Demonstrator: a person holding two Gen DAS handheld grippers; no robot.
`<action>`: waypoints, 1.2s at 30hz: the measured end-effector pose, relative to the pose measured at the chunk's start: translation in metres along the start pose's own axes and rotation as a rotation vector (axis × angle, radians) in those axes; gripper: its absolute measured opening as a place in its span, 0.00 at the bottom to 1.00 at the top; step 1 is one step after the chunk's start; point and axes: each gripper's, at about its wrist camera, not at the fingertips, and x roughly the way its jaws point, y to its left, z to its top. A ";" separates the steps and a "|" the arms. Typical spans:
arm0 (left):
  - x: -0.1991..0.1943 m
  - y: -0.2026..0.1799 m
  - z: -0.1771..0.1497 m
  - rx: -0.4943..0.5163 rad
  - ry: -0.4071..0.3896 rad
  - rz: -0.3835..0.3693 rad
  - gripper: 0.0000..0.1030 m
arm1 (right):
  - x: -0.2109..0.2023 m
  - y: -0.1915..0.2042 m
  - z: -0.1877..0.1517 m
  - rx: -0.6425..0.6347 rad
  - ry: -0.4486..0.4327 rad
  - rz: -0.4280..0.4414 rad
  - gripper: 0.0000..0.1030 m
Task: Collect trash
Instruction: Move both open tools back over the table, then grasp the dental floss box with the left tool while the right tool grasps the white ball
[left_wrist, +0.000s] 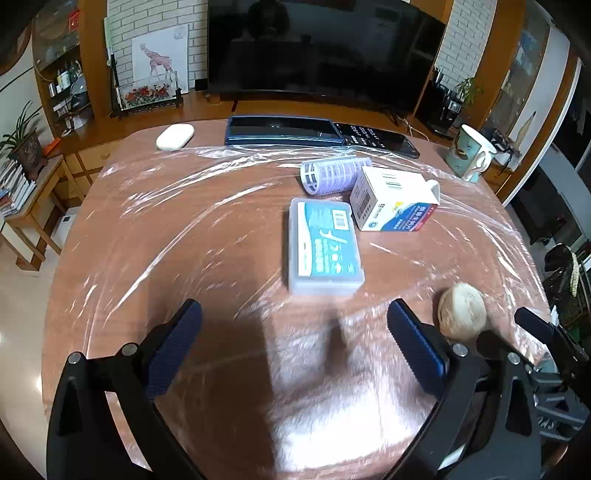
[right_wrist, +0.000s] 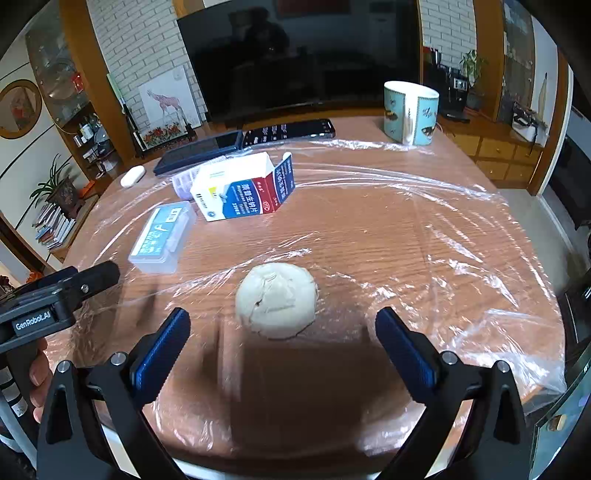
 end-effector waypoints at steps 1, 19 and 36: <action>0.004 -0.004 0.003 0.009 0.003 0.005 0.98 | 0.004 -0.001 0.002 -0.002 0.006 0.004 0.96; 0.069 -0.026 0.034 0.055 0.089 0.072 0.88 | 0.044 0.010 0.010 -0.093 0.080 -0.012 0.80; 0.069 -0.036 0.034 0.106 0.047 0.090 0.54 | 0.038 0.016 0.007 -0.151 0.059 -0.021 0.49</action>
